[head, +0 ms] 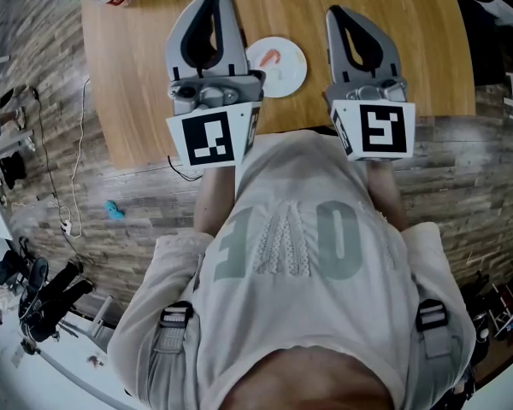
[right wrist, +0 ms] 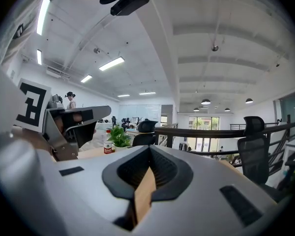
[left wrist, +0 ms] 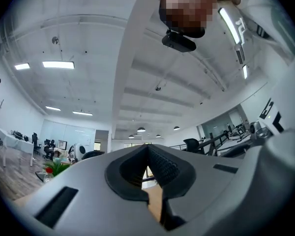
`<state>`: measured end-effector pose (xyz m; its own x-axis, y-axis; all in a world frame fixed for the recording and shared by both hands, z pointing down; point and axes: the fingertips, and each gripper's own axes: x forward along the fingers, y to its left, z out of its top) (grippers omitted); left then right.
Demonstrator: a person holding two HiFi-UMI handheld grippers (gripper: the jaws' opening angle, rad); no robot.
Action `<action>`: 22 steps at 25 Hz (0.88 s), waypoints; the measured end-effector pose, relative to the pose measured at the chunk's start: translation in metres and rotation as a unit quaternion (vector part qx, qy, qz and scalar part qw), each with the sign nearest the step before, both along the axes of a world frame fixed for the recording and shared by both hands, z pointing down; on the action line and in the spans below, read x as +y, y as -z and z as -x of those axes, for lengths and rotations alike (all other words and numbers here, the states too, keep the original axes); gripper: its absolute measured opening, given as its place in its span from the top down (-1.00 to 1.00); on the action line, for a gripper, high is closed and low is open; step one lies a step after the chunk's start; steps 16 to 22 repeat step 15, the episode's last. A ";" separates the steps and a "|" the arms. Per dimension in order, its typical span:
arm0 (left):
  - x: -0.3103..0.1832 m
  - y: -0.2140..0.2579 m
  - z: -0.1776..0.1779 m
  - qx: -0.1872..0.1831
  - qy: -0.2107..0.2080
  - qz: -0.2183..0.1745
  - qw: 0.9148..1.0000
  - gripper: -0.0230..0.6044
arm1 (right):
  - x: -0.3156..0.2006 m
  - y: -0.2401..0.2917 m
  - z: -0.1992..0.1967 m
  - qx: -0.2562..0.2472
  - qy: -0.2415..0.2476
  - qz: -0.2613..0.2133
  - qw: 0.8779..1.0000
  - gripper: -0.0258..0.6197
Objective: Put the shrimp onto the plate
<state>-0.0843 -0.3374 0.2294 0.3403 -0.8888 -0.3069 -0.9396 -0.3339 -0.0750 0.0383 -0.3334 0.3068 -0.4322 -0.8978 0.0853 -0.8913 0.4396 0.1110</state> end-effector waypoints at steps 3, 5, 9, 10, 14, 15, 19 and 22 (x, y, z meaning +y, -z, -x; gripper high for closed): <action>0.000 0.002 0.000 0.000 0.000 0.000 1.000 0.89 | 0.001 0.000 -0.001 0.001 -0.001 0.000 1.000 0.86; 0.000 0.002 -0.001 -0.001 -0.001 -0.001 1.000 0.90 | 0.001 -0.001 -0.002 0.003 -0.002 0.001 1.000 0.86; -0.001 0.003 -0.003 -0.002 -0.001 0.000 1.000 0.89 | 0.001 -0.002 -0.005 0.006 -0.005 0.002 1.000 0.86; -0.001 0.003 -0.004 -0.003 -0.001 0.000 1.000 0.90 | 0.001 -0.002 -0.006 0.007 -0.005 0.002 1.000 0.86; -0.002 0.003 -0.005 -0.005 -0.001 0.002 1.000 0.90 | -0.001 -0.003 -0.007 0.007 -0.005 0.002 1.000 0.86; -0.003 0.003 -0.005 -0.006 0.000 0.002 1.000 0.89 | -0.001 -0.002 -0.007 0.008 -0.004 0.001 1.000 0.86; -0.003 0.003 -0.005 -0.006 0.000 0.002 1.000 0.89 | -0.001 -0.002 -0.007 0.008 -0.004 0.001 1.000 0.86; -0.003 0.003 -0.005 -0.006 0.000 0.002 1.000 0.89 | -0.001 -0.002 -0.007 0.008 -0.004 0.001 1.000 0.86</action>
